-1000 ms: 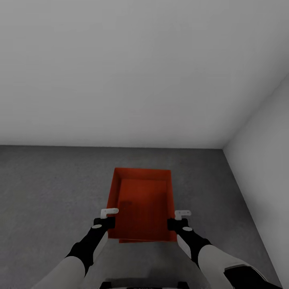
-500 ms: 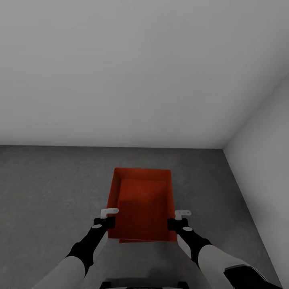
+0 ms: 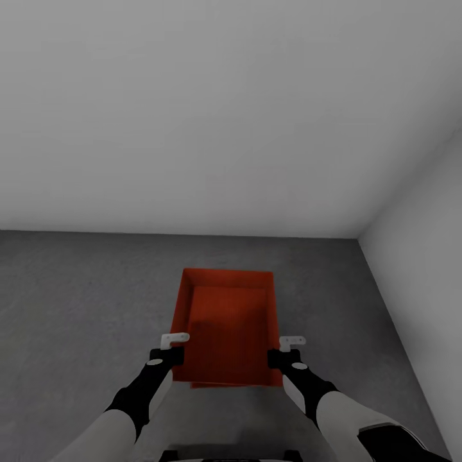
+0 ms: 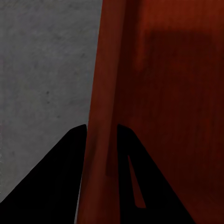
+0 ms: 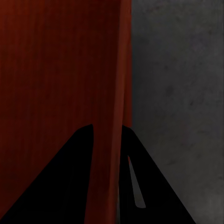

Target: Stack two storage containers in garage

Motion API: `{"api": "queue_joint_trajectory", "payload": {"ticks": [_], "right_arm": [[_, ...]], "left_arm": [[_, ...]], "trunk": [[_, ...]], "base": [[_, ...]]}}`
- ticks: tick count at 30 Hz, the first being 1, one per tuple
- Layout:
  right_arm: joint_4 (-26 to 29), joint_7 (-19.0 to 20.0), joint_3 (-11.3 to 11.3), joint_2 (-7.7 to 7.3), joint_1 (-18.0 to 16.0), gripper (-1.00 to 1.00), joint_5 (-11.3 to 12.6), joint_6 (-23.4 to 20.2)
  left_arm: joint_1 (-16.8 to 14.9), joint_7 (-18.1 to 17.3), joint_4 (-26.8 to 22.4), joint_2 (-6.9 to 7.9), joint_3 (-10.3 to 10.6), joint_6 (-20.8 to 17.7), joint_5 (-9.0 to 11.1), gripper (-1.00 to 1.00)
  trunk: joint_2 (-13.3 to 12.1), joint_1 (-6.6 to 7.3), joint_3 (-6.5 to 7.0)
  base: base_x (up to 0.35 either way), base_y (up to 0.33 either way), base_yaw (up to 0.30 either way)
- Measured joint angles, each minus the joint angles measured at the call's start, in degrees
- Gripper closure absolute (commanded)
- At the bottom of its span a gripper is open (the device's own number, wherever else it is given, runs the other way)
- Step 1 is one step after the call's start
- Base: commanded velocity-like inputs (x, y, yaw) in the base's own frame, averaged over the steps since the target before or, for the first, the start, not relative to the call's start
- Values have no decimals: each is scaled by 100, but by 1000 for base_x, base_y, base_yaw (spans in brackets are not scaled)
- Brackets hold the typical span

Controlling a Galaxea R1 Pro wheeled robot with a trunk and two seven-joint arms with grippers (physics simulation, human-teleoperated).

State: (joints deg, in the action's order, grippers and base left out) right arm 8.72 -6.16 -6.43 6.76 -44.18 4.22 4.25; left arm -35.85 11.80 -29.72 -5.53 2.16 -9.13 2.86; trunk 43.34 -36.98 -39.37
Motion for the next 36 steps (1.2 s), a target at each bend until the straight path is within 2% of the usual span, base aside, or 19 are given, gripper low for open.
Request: {"api": "queue_joint_trajectory", "payload": {"ticks": [6,15,23,36], "right_arm": [[2,3,-1,-2,0,100,-1,-5],[-4,0,2,0,1,100,4,12],[-6,0,7,1,0,100,-1,18],[-5,-7,-12,1,1,100,5,-16]], "left_arm": [[0,4,2,0,5,0,8,100],[-1,-3,-3,0,-2,1,-9,100],[0,0,-7,0,2,3,-7,100],[-1,-1,22,0,-2,1,10,100]], "trunk": [[0,0,0],[0,0,0],[0,0,0],[0,0,0]], "base": [[0,0,207],[0,0,28],[0,0,166],[0,-35,21]]}}
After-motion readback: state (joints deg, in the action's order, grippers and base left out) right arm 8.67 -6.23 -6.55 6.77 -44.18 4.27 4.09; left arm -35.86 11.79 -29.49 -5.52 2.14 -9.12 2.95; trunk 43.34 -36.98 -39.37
